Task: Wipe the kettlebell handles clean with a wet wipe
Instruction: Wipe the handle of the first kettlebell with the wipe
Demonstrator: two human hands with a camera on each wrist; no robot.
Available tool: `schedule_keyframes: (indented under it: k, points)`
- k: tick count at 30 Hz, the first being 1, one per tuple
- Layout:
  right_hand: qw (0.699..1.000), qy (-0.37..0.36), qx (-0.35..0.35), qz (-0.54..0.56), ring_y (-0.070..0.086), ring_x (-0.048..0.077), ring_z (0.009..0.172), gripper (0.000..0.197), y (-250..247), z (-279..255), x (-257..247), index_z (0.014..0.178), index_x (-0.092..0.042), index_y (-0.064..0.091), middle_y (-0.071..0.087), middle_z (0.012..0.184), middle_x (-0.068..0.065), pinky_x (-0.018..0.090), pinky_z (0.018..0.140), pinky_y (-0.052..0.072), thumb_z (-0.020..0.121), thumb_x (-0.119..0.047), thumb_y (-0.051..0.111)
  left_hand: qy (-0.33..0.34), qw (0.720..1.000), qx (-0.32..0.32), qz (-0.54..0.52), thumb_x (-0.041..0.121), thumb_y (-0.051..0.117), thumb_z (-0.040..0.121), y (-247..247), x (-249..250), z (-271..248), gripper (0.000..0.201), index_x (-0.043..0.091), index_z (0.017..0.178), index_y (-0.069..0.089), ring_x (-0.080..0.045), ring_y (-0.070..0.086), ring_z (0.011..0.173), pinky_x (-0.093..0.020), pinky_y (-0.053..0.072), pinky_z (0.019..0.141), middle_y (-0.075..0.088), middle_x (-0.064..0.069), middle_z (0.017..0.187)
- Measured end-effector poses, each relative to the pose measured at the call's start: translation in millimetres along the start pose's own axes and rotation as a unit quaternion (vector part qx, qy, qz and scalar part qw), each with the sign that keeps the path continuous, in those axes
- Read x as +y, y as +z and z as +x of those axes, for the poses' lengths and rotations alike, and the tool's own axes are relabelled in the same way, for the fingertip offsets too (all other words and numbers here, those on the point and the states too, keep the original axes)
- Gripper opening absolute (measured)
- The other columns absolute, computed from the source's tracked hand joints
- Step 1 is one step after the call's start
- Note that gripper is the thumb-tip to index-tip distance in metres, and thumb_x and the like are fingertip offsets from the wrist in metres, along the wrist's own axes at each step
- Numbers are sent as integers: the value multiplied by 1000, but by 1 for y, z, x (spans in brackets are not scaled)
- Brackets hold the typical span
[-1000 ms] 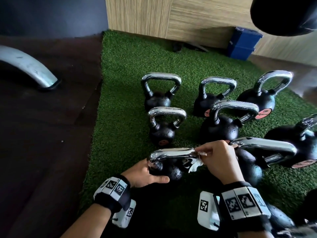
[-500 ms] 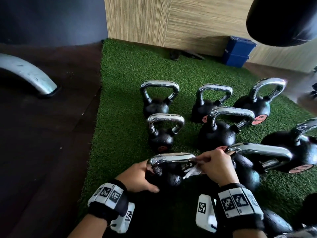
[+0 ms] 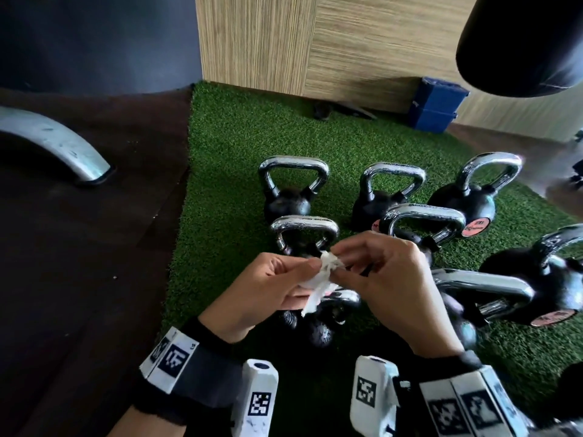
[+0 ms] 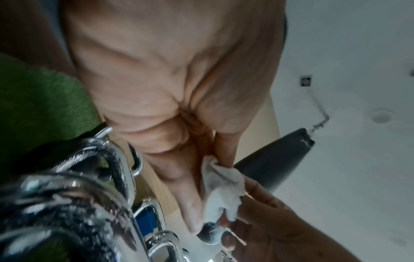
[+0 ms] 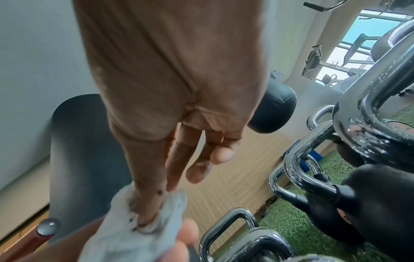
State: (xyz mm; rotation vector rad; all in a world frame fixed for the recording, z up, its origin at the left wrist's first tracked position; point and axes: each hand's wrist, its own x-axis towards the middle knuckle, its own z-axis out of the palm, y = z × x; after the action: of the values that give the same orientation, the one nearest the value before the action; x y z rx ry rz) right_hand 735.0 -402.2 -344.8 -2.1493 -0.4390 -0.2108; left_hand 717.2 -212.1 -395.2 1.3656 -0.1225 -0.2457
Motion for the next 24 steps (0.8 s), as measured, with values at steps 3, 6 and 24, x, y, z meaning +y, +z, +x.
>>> schedule_keyframes:
  k: [3, 6, 24]
  points:
    - [1000, -14, 26, -6, 59, 6, 61, 34, 8, 3, 4, 83, -28, 65, 72, 74, -16, 10, 57, 42, 62, -14, 88, -15, 997, 18, -73, 31, 74, 80, -2, -7, -1, 39, 7, 110, 78, -25, 75, 100, -26, 60, 83, 78, -16, 104]
    - [999, -32, 15, -14, 55, 8, 64, 35, 11, 2, 10, 84, -28, 64, 65, 74, -9, 10, 58, 41, 62, -12, 86, 8, 997, 52, -63, 29, 78, 77, -1, -7, -1, 33, 15, 108, 81, -18, 74, 95, -25, 57, 82, 79, -11, 102]
    - [950, 260, -173, -1, 73, 6, 91, 52, 45, -27, 142, 100, -40, 77, 78, 90, -12, 38, 94, 57, 51, -47, 93, 221, 849, 128, 462, 21, 79, 86, -9, -22, -9, 21, 27, 106, 82, 10, 69, 92, -19, 57, 83, 78, 17, 103]
